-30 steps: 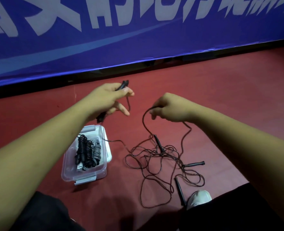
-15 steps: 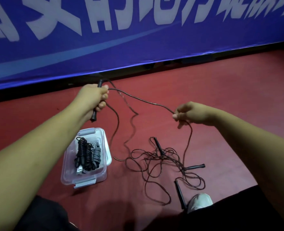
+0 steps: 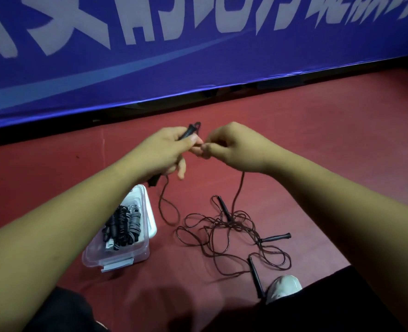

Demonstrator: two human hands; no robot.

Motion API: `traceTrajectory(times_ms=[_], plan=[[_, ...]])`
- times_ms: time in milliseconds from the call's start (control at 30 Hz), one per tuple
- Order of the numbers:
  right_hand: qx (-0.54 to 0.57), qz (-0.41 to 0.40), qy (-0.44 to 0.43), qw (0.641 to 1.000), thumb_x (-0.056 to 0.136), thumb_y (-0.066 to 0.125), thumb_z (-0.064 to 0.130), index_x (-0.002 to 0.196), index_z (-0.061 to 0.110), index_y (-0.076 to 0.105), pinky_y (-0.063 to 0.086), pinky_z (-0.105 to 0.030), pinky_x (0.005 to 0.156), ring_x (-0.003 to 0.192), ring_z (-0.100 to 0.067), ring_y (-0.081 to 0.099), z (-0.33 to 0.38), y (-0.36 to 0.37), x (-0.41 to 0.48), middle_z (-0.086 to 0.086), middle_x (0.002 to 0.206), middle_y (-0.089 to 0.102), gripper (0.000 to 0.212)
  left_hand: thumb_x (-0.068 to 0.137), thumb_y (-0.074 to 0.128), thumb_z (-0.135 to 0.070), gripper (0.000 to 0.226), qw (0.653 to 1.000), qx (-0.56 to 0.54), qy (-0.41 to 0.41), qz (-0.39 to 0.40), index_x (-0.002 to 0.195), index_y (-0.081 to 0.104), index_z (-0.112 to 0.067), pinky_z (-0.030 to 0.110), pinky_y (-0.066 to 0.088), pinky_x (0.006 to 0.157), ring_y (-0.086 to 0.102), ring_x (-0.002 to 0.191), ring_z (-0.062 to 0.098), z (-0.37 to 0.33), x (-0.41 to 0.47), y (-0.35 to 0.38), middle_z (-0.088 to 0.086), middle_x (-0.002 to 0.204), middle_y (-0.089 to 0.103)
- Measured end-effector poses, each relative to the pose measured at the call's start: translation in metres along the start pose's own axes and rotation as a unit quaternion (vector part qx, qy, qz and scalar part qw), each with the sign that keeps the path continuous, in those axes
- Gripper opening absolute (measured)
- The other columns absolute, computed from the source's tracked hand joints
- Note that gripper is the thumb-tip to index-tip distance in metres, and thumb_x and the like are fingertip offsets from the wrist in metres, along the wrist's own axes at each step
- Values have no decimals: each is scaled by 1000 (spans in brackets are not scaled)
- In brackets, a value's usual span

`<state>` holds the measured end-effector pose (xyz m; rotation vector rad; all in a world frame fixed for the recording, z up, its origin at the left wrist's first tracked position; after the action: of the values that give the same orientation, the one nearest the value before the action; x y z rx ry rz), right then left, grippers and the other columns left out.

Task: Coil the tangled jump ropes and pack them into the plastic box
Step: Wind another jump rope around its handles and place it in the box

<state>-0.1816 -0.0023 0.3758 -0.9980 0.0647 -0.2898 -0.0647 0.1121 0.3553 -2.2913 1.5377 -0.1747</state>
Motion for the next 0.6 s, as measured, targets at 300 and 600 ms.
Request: traceTrajectory(times_ms=[300,600], plan=[[67,110,240,962,103,53,29,81,5,62,51,-28,68,77,-29,74,-87,10,-18,-9,73,68,34,102,47,-13,27,959,-188,-28,-212,76,42,-18,11,17,34,29,33,3,28,13,-59,-1,59,32],[31,117,156,980,102,54,25,79,6,70,41,-12,54,59,-13,68,-53,10,-13,-4,61,70,34,104,44,-14,8,979,-5,-81,-186,102,52,-12,14,20,29,57,32,10,35,12,-53,18,102,62]])
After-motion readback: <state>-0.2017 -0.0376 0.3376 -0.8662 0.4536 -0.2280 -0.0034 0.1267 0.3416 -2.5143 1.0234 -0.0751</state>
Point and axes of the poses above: each hand's wrist, its own x-axis towards the middle knuckle, its own y-axis out of the palm, z = x × y, the point moved 3 cm from there along x, towards the middle knuckle
